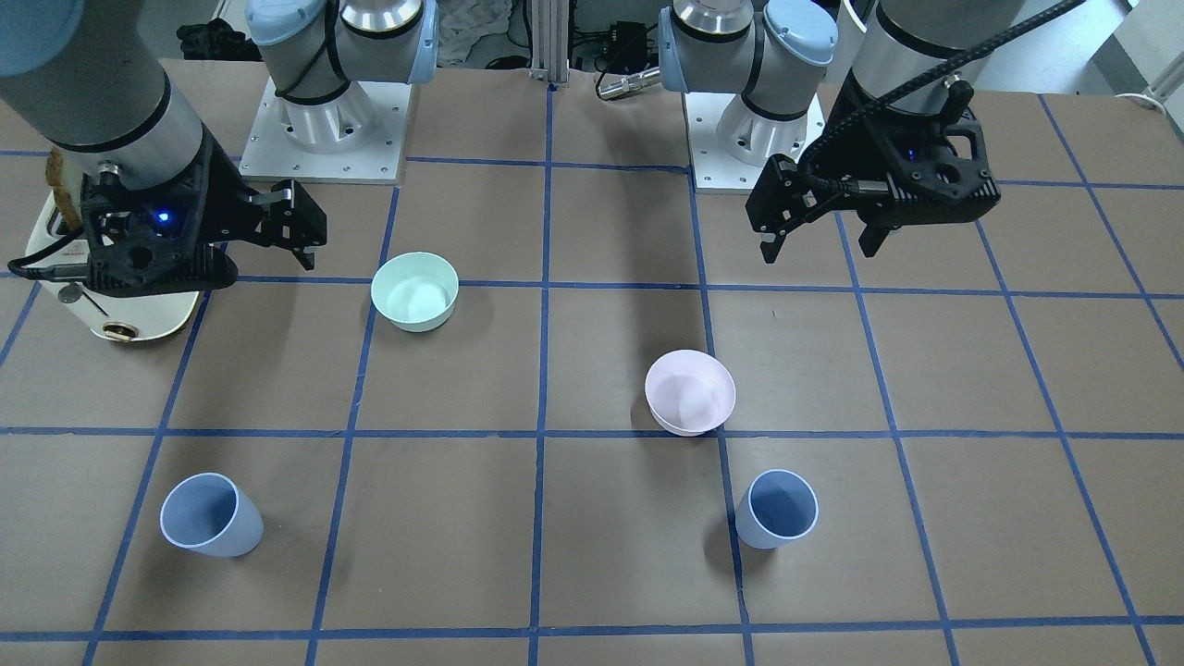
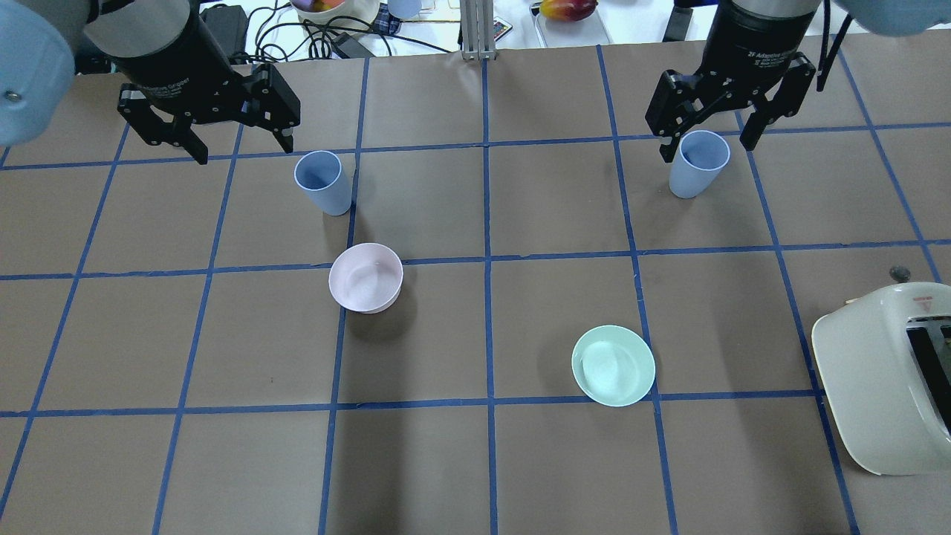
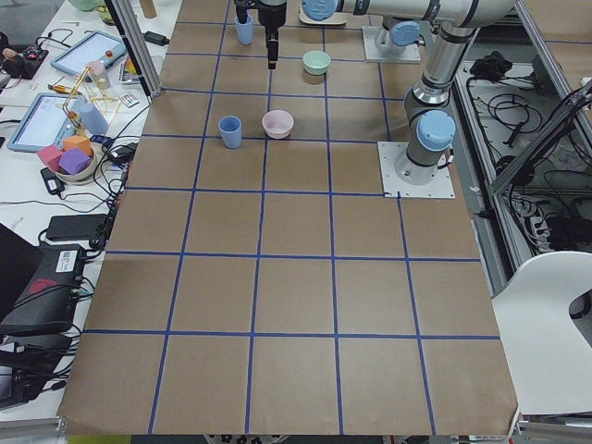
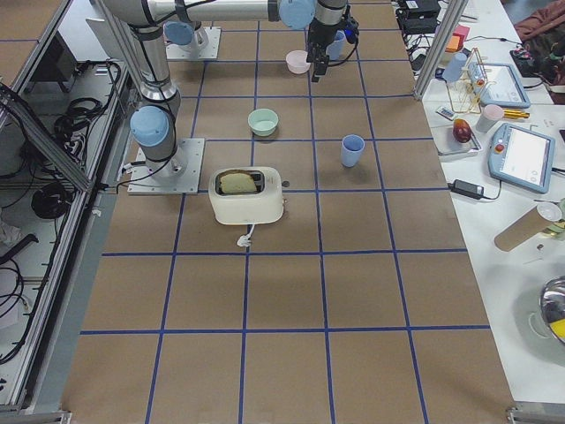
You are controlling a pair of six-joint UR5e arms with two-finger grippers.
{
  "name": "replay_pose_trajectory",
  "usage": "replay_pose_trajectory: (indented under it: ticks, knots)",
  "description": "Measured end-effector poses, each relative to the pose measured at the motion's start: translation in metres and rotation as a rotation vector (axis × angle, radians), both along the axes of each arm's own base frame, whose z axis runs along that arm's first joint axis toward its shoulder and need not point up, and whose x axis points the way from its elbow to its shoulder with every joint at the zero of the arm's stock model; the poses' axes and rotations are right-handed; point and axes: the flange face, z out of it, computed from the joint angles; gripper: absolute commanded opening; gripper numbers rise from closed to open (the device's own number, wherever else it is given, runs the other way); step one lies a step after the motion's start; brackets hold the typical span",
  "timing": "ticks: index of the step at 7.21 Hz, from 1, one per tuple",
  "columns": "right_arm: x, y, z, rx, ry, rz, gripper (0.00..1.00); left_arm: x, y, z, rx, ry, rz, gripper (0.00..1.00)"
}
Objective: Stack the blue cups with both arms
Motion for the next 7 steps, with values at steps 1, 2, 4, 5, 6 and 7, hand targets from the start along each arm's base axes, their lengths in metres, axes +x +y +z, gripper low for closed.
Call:
replay_pose_trajectory:
  ticks: [1,2,4,5,6,7]
  knots:
    - [0.0,0.004,-0.004,-0.008,0.001,-0.002,1.0,0.0,0.001,0.0,-0.001,-0.001,0.0,1.0]
    - [0.0,0.012,-0.007,-0.028,0.006,-0.002,1.0,0.0,0.001,0.001,-0.002,-0.002,0.0,1.0]
    - [0.0,0.018,0.0,-0.06,0.012,-0.003,1.0,0.0,0.002,0.003,-0.006,-0.003,0.0,1.0]
    - [0.0,0.017,0.008,-0.076,0.009,-0.004,1.0,0.001,0.003,0.005,-0.006,-0.005,0.0,1.0]
    - [0.0,0.015,0.015,-0.082,0.008,-0.005,1.0,0.001,0.003,0.006,-0.005,-0.008,0.0,1.0]
    - [0.0,0.014,0.017,-0.082,0.009,-0.005,1.0,0.001,0.004,0.007,-0.003,-0.009,0.001,1.0]
